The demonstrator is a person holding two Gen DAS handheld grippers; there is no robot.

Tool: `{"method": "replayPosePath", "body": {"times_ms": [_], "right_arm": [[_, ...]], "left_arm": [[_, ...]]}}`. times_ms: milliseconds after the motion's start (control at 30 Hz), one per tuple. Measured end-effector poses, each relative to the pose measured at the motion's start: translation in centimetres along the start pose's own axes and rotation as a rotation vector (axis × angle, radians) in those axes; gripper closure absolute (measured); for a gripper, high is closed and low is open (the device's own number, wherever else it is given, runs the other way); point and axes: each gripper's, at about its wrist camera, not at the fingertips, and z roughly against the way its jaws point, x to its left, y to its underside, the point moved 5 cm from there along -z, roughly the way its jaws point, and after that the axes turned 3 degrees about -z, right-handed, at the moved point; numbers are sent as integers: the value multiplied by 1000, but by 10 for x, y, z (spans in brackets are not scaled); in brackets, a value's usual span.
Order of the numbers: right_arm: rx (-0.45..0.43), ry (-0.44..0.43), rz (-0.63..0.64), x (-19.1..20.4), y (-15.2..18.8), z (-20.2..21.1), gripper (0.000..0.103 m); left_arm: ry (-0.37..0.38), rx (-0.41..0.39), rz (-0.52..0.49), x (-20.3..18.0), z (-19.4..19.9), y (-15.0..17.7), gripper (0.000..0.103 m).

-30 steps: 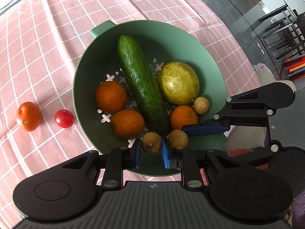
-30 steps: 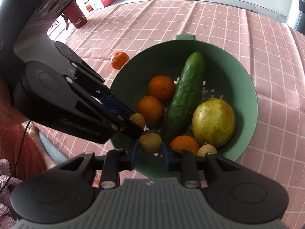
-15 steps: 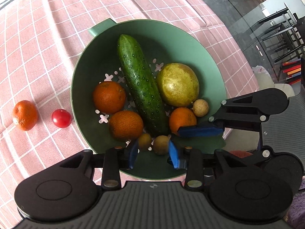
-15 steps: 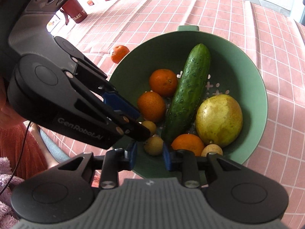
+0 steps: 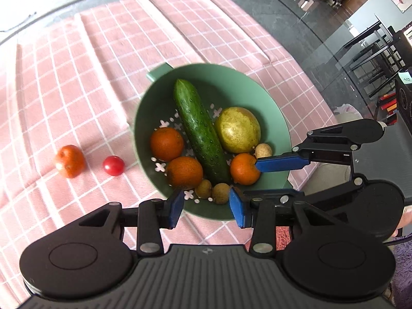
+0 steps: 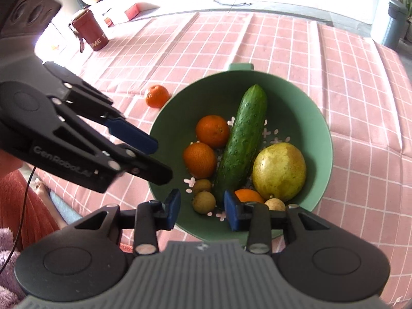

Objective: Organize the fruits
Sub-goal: 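Open both tools to drop the small fruits into the colander, then withdraw both tools toward the last mandarin and cherry tomato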

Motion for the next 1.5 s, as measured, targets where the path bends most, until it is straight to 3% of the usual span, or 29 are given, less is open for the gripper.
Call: {"method": "replayPosePath", "body": {"times_ms": [333, 767, 900, 1133, 1333, 1500], "right_arm": [[-169, 50, -62, 35, -5, 21, 68], [-385, 136, -133, 101, 15, 12, 68], [-398, 173, -143, 119, 24, -1, 68], [-378, 214, -149, 137, 29, -21, 69], [-359, 240, -133, 144, 26, -34, 69], [-348, 245, -43, 149, 18, -41, 69]], "left_arm": [[-122, -203, 7, 25, 60, 29, 55], [-314, -385, 61, 56, 82, 89, 56], [-363, -412, 76, 62, 79, 107, 56], [-386, -419, 99, 75, 64, 130, 56], [-361, -426, 95, 86, 59, 134, 56], [-353, -425, 50, 94, 56, 128, 56]]}}
